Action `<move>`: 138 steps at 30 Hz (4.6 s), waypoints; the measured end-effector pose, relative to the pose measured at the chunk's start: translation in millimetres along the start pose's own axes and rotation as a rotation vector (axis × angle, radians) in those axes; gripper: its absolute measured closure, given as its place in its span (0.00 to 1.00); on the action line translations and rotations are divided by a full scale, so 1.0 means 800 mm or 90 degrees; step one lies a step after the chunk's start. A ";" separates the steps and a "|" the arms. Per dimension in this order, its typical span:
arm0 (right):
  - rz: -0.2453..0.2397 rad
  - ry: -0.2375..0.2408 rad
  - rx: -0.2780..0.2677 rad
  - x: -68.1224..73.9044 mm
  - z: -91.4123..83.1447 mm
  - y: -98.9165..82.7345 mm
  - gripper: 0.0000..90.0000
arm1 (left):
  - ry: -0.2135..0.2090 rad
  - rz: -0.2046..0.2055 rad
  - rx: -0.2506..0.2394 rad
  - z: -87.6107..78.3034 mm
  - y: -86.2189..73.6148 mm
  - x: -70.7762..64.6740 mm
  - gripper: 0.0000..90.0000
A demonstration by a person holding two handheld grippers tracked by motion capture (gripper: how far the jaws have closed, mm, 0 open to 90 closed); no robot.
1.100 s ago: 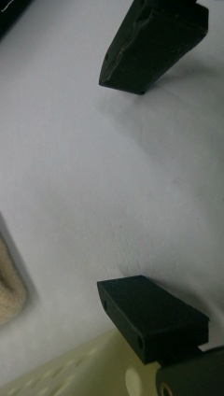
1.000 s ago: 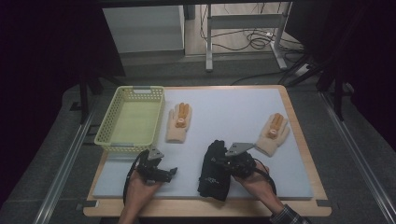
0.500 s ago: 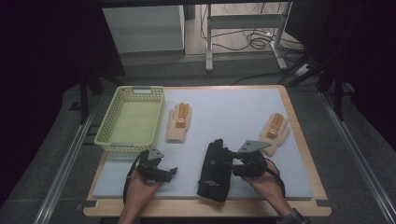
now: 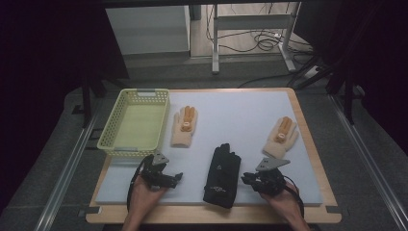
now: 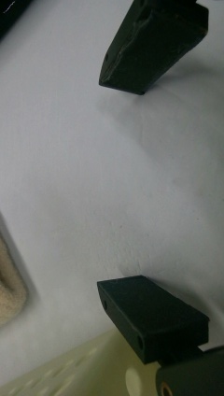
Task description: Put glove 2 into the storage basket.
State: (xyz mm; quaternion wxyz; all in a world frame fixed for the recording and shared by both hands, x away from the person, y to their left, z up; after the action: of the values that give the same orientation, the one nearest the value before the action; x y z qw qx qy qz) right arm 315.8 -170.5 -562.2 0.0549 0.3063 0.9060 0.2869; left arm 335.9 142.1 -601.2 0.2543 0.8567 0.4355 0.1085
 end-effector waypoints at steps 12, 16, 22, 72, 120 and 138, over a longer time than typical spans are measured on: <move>-0.029 0.040 0.017 0.023 0.019 -0.009 0.98 | 0.000 0.000 0.001 0.000 0.000 0.000 0.05; -0.035 0.048 0.013 0.028 0.024 -0.004 0.98 | 0.000 0.000 0.001 0.000 0.000 0.000 0.05; -0.038 0.052 0.011 0.032 0.031 0.004 0.98 | 0.002 0.001 0.000 0.000 0.000 0.000 0.05; -0.097 -0.030 0.011 0.042 0.064 0.066 0.83 | 0.008 -0.002 0.000 0.000 0.000 0.000 0.05; 0.082 -0.155 -0.007 -0.081 0.016 -0.005 0.25 | -0.054 -0.031 -0.002 -0.040 0.005 -0.016 0.04; 0.081 -0.157 -0.007 -0.082 0.016 -0.005 0.24 | -0.077 0.050 0.025 -0.003 0.093 -0.088 0.00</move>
State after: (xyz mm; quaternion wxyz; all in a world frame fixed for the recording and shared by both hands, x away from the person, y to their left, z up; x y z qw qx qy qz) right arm 370.1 -205.2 -580.3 0.1490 0.3960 0.8694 0.2551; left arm 344.1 50.2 -557.3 0.2591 0.8827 0.3876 0.0581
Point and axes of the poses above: each handheld gripper's, and its own axes: z roughly forward along the jaws, y roughly out of its top, x roughly to its left, the point moved 7 cm from there along z, roughly forward along the jaws, and after that the axes turned 13 degrees about x, right-handed, at the moved point
